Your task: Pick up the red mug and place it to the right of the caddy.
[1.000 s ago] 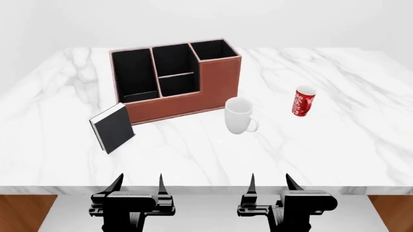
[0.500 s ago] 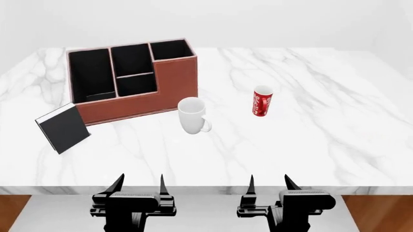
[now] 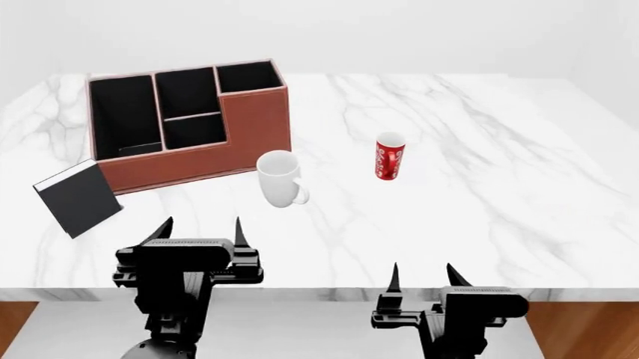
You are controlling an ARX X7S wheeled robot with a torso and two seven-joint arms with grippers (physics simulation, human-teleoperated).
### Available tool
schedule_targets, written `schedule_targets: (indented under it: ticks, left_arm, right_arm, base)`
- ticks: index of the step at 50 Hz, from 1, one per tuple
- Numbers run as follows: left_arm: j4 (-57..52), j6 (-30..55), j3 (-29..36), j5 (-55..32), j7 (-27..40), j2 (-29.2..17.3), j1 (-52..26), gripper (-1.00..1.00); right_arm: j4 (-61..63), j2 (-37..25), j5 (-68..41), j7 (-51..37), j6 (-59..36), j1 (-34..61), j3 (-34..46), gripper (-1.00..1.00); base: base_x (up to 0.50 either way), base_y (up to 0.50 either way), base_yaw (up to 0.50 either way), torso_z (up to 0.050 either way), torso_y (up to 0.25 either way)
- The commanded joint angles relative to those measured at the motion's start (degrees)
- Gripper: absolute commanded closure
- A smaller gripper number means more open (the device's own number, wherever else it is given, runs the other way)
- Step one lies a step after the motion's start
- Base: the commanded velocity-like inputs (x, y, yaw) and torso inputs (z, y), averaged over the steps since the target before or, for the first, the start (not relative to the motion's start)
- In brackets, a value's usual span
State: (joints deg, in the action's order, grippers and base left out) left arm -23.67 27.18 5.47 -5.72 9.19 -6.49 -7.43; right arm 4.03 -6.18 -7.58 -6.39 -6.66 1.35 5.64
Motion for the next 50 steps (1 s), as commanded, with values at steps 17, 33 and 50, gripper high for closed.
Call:
schedule_targets:
  ticks: [17, 33, 50]
  left_arm:
    - [-26.26, 29.44, -5.89, -5.23, 2.31, -0.57, -11.04, -1.00]
    - [-24.09, 27.35, -4.13, -5.29, 2.88, -1.41, -10.49, -1.00]
    - [-24.10, 26.57, -3.46, -5.40, 3.93, -2.20, -10.39, -1.00]
  right_arm:
    - [25.29, -2.96, 0.02, -8.80, -36.15, 14.88, 1.30, -1.00]
    - [23.02, -3.11, -2.60, -7.72, -31.30, 12.97, -0.67, -1.00]
    - [22.27, -3.95, -2.48, -8.04, -30.77, 13.16, 0.74, -1.00]
  base:
    - [0.00, 0.00, 0.00, 0.000, 0.000]
    - [0.35, 0.00, 0.00, 0.000, 0.000]
    - [0.50, 0.00, 0.00, 0.000, 0.001]
